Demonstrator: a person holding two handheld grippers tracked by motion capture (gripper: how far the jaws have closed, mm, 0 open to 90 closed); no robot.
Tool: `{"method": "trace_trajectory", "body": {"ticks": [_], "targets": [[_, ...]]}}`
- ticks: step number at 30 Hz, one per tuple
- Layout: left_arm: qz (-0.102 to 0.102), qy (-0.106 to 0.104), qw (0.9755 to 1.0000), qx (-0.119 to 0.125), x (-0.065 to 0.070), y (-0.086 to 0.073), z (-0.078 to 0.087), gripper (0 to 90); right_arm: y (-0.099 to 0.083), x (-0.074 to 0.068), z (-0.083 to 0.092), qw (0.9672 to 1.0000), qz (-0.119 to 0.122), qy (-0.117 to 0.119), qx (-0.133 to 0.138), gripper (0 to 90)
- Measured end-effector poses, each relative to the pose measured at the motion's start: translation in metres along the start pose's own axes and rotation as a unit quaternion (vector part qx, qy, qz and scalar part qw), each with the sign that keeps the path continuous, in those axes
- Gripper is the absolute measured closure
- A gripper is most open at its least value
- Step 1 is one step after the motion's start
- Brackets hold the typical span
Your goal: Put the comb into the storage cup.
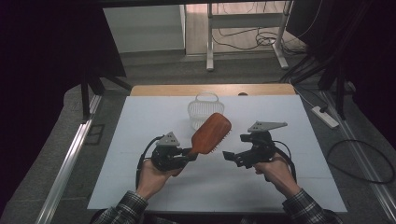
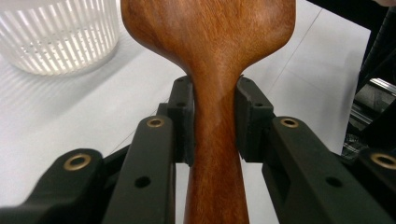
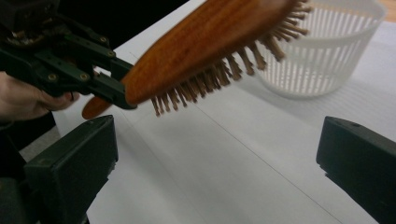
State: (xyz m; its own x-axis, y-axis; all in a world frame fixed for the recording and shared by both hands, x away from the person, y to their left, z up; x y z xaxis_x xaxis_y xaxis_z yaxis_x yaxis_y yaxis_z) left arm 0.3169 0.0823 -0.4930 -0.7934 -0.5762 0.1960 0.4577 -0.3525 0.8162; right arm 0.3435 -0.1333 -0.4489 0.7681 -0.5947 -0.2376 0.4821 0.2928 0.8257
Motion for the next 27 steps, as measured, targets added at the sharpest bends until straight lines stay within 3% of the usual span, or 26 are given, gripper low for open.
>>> {"method": "trace_trajectory", "body": {"ticks": [8,20,27], "targets": [[0.001,-0.002,0.9999,0.010,0.004,0.004,-0.004,71.2,0.009,-0.002,-0.012,0.9999,-0.012,0.009,-0.002,0.0],[-0.001,-0.004,0.9998,0.017,0.009,0.007,-0.008,71.2,0.022,-0.001,-0.026,0.9997,-0.018,-0.016,-0.011,0.0],[-0.004,-0.001,0.9998,0.020,0.010,0.007,-0.007,71.1,0.027,-0.002,-0.040,0.9990,-0.040,-0.011,-0.015,0.0]]}}
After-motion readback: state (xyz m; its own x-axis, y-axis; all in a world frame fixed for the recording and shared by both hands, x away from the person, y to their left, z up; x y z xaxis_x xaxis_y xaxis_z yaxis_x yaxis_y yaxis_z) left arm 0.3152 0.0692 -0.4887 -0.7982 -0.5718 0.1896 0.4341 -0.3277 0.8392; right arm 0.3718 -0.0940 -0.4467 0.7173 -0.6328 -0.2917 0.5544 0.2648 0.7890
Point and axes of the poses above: each handheld gripper's, and its own axes: z roughly backward along the jaws, y roughly out of its top, x roughly to its right, the point moved 6 cm from there along -z, roughly forward along the jaws, and after that the axes turned 3 degrees about x, right-handed, at the moved point
